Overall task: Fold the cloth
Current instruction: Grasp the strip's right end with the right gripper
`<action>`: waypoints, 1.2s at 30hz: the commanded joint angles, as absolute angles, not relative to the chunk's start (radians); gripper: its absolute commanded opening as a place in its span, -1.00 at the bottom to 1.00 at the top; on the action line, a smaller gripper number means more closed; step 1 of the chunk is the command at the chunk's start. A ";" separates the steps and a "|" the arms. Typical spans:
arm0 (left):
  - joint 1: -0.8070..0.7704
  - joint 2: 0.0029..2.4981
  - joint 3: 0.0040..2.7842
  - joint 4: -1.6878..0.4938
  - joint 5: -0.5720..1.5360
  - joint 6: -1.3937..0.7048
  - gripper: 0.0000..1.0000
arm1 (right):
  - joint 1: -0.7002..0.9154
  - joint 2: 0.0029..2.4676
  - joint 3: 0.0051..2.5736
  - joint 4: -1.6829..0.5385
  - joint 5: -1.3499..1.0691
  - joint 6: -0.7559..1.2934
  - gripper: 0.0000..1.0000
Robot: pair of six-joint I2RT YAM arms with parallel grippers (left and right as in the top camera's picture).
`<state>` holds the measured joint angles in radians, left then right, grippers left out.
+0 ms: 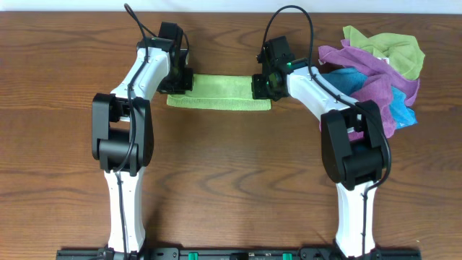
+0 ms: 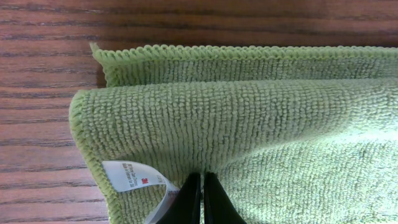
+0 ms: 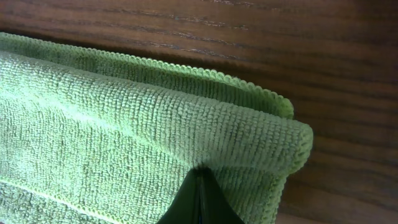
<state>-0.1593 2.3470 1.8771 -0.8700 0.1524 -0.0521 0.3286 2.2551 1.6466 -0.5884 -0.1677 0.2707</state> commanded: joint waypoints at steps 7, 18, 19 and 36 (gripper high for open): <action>-0.157 2.357 1.874 -0.889 0.120 -0.060 -0.88 | 0.285 2.032 1.724 -0.661 -0.326 0.266 0.25; -0.157 2.357 1.874 -0.889 0.123 -0.060 -0.88 | 0.061 2.045 1.435 -0.410 -0.883 0.300 0.57; -0.157 2.357 1.874 -0.888 0.123 -0.060 -0.88 | 0.064 2.056 1.410 -0.376 -0.888 0.321 0.57; -0.158 2.357 1.874 -0.893 0.131 -0.060 -0.88 | 0.100 2.235 1.370 -0.331 -0.871 0.353 0.47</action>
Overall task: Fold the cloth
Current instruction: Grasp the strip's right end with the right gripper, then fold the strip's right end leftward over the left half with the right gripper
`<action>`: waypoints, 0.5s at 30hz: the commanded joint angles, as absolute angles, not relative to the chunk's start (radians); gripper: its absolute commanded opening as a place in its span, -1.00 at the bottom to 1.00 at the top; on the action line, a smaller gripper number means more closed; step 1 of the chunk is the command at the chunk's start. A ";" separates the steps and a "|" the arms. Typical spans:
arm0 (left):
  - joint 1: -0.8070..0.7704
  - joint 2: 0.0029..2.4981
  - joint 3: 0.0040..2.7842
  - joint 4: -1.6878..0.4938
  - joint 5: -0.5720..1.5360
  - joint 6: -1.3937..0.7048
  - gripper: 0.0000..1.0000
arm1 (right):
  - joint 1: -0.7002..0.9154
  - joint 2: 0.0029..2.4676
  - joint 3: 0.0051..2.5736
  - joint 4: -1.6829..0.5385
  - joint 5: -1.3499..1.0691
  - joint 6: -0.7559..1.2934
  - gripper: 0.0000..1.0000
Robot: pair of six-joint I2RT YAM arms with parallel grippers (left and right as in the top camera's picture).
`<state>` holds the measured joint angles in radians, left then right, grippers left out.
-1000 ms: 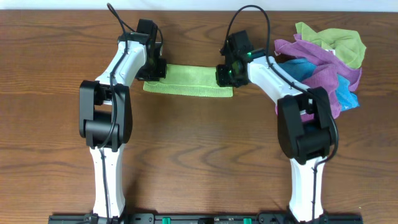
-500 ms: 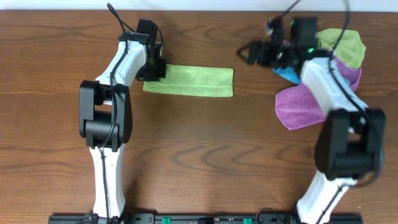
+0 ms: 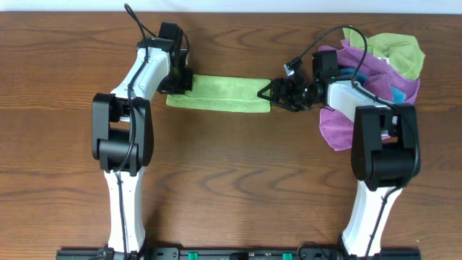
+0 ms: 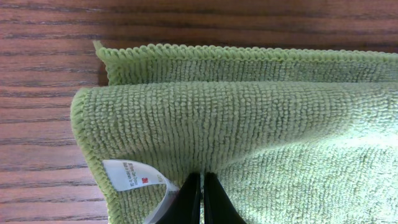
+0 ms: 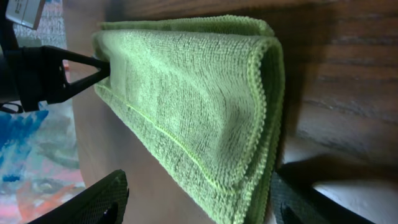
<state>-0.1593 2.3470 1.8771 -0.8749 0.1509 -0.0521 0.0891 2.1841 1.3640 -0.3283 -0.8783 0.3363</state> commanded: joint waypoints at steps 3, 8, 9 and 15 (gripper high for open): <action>-0.158 2.357 1.874 -0.893 0.131 -0.060 -0.89 | 0.110 2.244 1.370 -0.316 -0.868 0.356 0.35; -0.157 2.352 1.880 -0.901 0.143 -0.060 -0.89 | 0.099 2.244 1.373 -0.271 -0.866 0.381 -0.60; -0.155 2.346 1.890 -0.908 0.162 -0.060 -0.89 | 0.091 2.244 1.375 -0.257 -0.865 0.396 -0.88; -0.125 2.242 2.038 -1.000 0.214 -0.060 -0.89 | 0.046 2.229 1.440 -0.299 -0.860 0.404 -0.97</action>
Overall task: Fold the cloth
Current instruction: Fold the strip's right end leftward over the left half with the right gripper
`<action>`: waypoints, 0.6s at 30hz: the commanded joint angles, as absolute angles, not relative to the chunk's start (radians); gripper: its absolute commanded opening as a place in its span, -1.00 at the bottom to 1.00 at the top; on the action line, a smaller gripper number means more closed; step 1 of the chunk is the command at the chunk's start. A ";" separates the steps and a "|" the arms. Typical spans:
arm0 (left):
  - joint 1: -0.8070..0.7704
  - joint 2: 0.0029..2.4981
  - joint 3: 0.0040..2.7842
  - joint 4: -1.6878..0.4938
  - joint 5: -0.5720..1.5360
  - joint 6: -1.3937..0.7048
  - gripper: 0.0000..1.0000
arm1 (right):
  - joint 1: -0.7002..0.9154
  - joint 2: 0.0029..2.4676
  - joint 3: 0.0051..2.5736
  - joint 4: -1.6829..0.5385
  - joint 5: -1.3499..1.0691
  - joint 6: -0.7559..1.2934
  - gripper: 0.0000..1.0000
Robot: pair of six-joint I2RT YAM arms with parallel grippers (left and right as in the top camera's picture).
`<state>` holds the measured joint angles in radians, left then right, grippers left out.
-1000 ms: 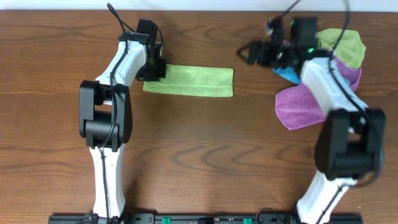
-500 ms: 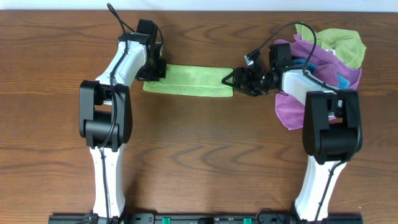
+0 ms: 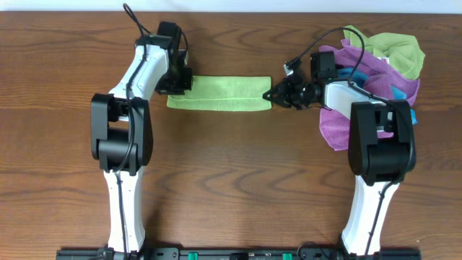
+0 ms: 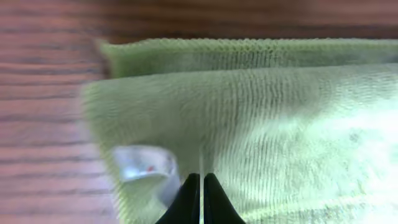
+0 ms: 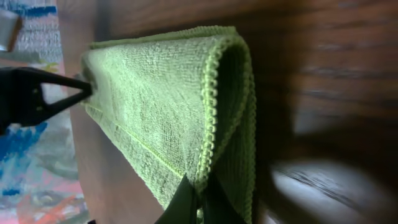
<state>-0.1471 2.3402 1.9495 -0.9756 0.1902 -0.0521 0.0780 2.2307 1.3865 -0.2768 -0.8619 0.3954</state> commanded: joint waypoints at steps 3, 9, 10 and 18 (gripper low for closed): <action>-0.089 2.133 2.092 -1.073 0.199 -0.069 -0.89 | 0.023 2.191 1.562 -0.512 -0.730 0.342 -0.97; -0.004 2.008 2.092 -1.161 0.226 -0.109 -0.90 | 0.131 2.165 1.795 -0.787 -0.408 0.240 -0.97; 0.009 2.004 2.092 -1.179 0.246 -0.109 -0.88 | 0.170 2.165 1.797 -0.774 -0.375 0.238 -0.98; 0.033 2.007 2.037 -1.225 0.289 -0.101 -0.88 | 0.407 2.212 1.797 -0.719 -0.227 0.242 -0.97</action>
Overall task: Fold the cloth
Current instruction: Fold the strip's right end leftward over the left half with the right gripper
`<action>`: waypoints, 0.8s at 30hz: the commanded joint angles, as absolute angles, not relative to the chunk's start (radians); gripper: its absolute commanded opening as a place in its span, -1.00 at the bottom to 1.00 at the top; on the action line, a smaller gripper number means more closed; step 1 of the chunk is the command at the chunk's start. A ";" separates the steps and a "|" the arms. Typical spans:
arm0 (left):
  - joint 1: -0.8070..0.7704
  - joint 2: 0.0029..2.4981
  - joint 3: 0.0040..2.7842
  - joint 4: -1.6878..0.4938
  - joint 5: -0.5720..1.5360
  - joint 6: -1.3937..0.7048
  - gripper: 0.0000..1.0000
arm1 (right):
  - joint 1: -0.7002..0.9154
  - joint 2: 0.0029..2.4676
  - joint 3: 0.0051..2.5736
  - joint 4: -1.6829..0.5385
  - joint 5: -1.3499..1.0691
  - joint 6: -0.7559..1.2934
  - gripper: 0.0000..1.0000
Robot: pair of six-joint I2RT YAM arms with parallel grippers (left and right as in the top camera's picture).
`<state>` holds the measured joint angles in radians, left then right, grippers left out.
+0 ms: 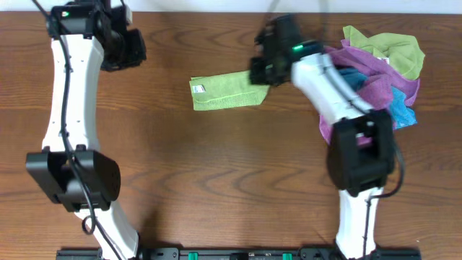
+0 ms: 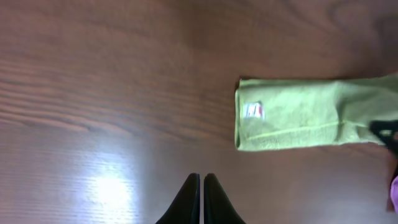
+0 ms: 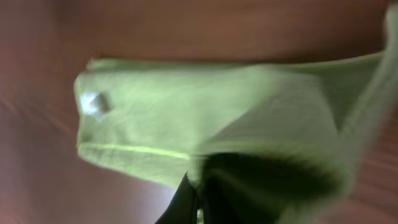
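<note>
The green cloth (image 1: 224,94) lies as a short folded strip on the wooden table, its white tag (image 1: 200,88) facing up at the left end. My right gripper (image 1: 260,76) is shut on the strip's right end. The right wrist view is blurred and shows the cloth (image 3: 186,118) bulging up from the gripper (image 3: 198,186). My left gripper (image 1: 123,49) is far off at the back left, shut on nothing. In its wrist view the gripper (image 2: 200,182) hangs over bare wood, with the cloth (image 2: 298,115) and tag (image 2: 252,111) well ahead.
A heap of loose cloths (image 1: 375,58) in purple, blue and green sits at the back right, close behind my right arm. The table's far edge (image 1: 216,12) runs just behind both grippers.
My left gripper has let go of the cloth's left end and now stands far off at the back left. The right gripper still holds the right end, and the strip looks shorter.
Both grippers were shut on the ends of the long folded strip. Then the right gripper stood open beside the right end while the left held on. It shut on that end again. Now only the right gripper holds the cloth and the left arm is away.
</note>
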<state>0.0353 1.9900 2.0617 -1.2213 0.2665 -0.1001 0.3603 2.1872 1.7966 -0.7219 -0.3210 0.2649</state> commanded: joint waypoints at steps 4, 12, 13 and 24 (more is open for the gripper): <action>0.033 2.007 2.007 -1.218 0.289 -0.101 -0.88 | 0.474 2.224 1.797 -0.694 -0.186 0.237 -0.97; 0.033 2.008 1.887 -1.154 0.289 -0.102 -0.88 | 0.525 2.223 1.816 -0.666 -0.181 0.239 -0.98; 0.033 2.008 1.867 -1.142 0.289 -0.103 -0.88 | 0.527 2.223 1.825 -0.671 -0.183 0.239 -0.97; 0.025 2.009 1.560 -0.851 0.506 -0.161 -0.88 | 0.569 2.246 1.857 -0.669 -0.191 0.239 -0.97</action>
